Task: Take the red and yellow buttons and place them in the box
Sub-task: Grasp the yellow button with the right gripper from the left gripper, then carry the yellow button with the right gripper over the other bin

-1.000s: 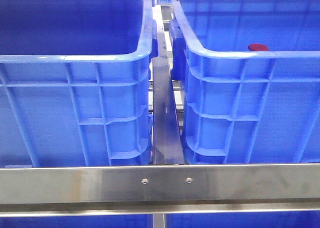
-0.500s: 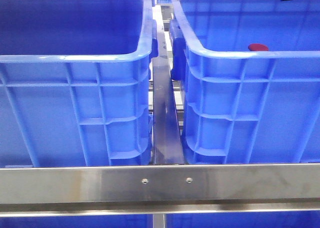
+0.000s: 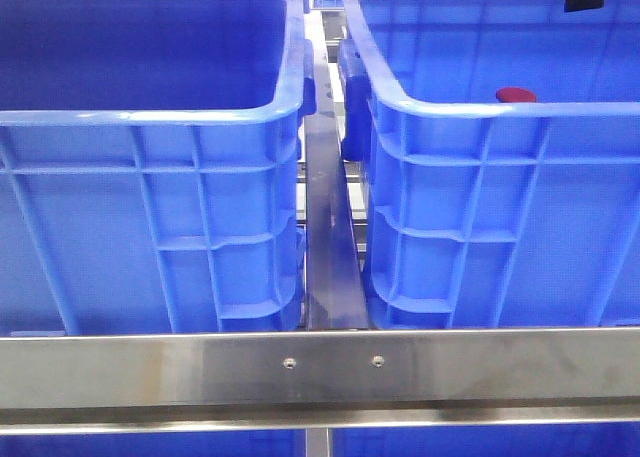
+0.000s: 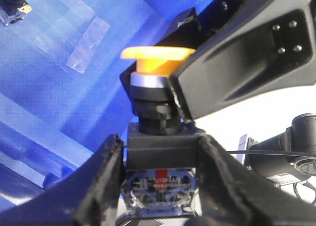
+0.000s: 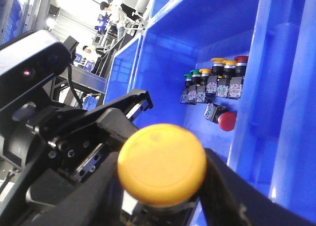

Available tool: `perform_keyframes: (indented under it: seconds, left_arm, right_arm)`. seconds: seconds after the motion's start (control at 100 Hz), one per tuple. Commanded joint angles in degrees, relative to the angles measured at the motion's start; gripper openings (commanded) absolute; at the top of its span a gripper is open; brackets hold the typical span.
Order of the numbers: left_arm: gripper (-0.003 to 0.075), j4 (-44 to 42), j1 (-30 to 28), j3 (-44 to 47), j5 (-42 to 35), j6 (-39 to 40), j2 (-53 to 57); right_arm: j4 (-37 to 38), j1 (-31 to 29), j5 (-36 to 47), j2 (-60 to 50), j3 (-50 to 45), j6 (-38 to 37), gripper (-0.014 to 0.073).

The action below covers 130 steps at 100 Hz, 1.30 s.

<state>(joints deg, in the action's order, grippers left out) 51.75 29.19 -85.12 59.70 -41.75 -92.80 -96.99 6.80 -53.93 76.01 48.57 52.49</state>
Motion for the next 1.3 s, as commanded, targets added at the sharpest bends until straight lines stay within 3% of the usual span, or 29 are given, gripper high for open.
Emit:
perform_keyframes:
  seconds: [0.0, 0.21, 0.31, 0.6, 0.95, 1.09, 1.29]
  left_arm:
    - [0.0190, 3.15, 0.42, -1.60, -0.60, -0.05, 2.59]
    - [0.0472, 1.82, 0.42, -1.60, 0.94, -0.05, 2.59]
    - [0.0542, 1.46, 0.32, -1.60, 1.30, -0.05, 2.59]
    - [0.0547, 2.20, 0.32, -1.60, 1.72, -0.05, 2.59]
    - [0.0546, 2.43, 0.32, -1.60, 2.09, -0.05, 2.59]
    - [0.0546, 2.55, 0.32, -1.60, 1.99, -0.05, 2.59]
    - [0.0545, 2.55, 0.32, -1.60, 1.99, -0.05, 2.59]
  right_arm:
    - [-4.32, -0.02, -4.56, -1.54, 2.04, 0.56, 0.0289]
    - [-4.32, -0.02, -5.07, -1.54, 2.04, 0.56, 0.0289]
    - [-4.32, -0.02, -5.07, -1.54, 2.04, 0.56, 0.0289]
    - [-4.20, -2.13, -4.70, -1.54, 2.04, 0.61, 0.0289]
    - [2.90, -15.14, -3.63, -1.54, 2.04, 1.56, 0.0286]
    - [3.76, -18.96, 1.77, -1.54, 2.04, 6.36, 0.0286]
    - [4.92, -19.70, 16.53, -1.54, 2.04, 16.77, 0.0286]
